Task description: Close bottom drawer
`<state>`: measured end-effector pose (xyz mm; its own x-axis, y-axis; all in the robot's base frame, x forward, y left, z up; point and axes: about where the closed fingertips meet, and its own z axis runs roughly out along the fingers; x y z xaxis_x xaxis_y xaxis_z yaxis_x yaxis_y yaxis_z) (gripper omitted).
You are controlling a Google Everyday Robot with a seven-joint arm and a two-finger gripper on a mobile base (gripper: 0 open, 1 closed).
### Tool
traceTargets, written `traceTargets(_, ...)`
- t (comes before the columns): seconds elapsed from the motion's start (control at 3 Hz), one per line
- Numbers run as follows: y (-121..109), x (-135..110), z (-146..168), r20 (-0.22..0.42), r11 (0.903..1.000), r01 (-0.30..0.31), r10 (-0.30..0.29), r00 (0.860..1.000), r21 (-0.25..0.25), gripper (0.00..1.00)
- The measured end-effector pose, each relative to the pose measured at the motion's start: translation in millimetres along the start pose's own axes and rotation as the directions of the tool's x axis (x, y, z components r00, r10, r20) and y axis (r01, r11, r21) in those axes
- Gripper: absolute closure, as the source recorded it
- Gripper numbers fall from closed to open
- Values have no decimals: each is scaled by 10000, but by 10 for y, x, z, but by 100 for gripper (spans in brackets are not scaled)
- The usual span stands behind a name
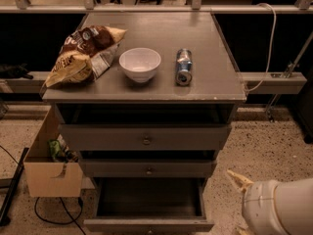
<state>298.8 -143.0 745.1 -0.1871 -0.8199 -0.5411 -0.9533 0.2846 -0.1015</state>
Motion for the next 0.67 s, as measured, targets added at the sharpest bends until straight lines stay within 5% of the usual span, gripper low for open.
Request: traceTargets(0.67, -219, 648, 554, -785, 9884, -501, 618, 9950, 1431, 0)
